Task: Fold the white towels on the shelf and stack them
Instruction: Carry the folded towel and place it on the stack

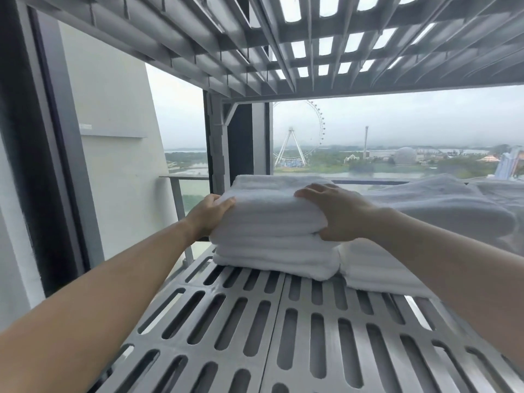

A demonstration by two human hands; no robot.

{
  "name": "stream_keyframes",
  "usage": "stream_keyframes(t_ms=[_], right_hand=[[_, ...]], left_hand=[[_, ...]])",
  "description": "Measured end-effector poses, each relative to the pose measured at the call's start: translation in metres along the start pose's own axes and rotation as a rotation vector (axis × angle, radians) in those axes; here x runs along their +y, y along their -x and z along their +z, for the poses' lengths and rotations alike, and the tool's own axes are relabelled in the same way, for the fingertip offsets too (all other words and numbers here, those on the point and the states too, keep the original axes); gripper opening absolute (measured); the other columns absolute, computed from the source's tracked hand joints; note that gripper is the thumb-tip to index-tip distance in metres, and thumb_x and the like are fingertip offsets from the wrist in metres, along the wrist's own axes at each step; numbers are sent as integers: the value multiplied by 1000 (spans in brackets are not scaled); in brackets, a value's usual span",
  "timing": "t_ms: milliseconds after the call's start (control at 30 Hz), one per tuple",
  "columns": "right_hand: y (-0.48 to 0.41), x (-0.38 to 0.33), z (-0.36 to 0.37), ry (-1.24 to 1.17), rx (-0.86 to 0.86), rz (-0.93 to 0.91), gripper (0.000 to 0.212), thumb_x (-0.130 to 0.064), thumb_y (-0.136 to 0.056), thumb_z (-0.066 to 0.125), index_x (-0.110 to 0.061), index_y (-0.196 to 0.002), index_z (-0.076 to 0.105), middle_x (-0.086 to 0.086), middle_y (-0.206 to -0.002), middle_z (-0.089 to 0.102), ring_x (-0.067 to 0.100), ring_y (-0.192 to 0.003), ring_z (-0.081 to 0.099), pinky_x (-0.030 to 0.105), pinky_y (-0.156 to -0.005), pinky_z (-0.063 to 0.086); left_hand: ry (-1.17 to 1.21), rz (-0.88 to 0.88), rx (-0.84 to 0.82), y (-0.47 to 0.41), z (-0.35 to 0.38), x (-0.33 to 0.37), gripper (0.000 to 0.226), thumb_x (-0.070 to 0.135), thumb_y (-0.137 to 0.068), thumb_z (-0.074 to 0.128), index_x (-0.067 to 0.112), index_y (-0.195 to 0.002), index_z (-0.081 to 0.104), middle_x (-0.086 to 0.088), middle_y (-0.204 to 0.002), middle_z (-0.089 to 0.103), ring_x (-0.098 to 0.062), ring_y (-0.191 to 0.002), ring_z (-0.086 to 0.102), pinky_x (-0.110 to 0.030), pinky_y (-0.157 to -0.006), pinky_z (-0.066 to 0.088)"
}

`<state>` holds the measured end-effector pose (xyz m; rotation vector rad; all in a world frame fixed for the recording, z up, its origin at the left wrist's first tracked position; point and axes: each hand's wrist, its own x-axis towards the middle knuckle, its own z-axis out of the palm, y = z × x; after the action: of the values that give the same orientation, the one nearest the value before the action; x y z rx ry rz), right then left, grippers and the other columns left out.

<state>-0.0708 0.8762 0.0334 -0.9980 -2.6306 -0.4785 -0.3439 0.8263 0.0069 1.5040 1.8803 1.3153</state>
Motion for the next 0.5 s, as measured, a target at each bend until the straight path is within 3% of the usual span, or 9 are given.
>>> stream_keyframes(t_ms=[100,267,367,433,500], right_hand=[[3,-5,4,59,-52,20,84,-42,-68,66,-31,-138,20,-7,-138,33,17,-126,32,34,-80,47],[-6,-23,-1,186,-104,22,109,-68,-54,70,-24,-139,17,-4,-135,35,20,-119,39,35,-76,48],[-6,-33,8,230,-114,33,127,-67,-49,76,-25,-144,1,-2,-142,24,23,-127,30,36,-80,46],[-3,-35,13,270,-80,52,130,-66,-50,76,-25,-144,-4,-2,-143,21,24,-128,27,37,-80,46],[-2,-37,16,299,-38,75,130,-69,-50,74,-24,-144,-5,0,-146,17,26,-131,24,45,-91,42]], left_hand=[[124,-29,-171,13,-10,-8,65,55,-74,65,29,-127,40,4,-108,57,-12,-87,61,-22,-54,49],[74,22,-129,29,1,-36,96,20,-60,87,24,-138,31,1,-124,52,-18,-114,52,-34,-97,45],[109,0,-121,33,16,-51,87,20,-57,86,15,-132,43,-6,-123,58,-24,-115,54,-42,-103,40],[134,-17,-137,34,19,-56,71,22,-65,84,13,-126,49,-7,-121,61,-24,-113,56,-43,-103,40],[81,-9,-140,34,21,-57,53,24,-74,78,14,-121,55,-6,-117,64,-24,-111,57,-42,-102,41]])
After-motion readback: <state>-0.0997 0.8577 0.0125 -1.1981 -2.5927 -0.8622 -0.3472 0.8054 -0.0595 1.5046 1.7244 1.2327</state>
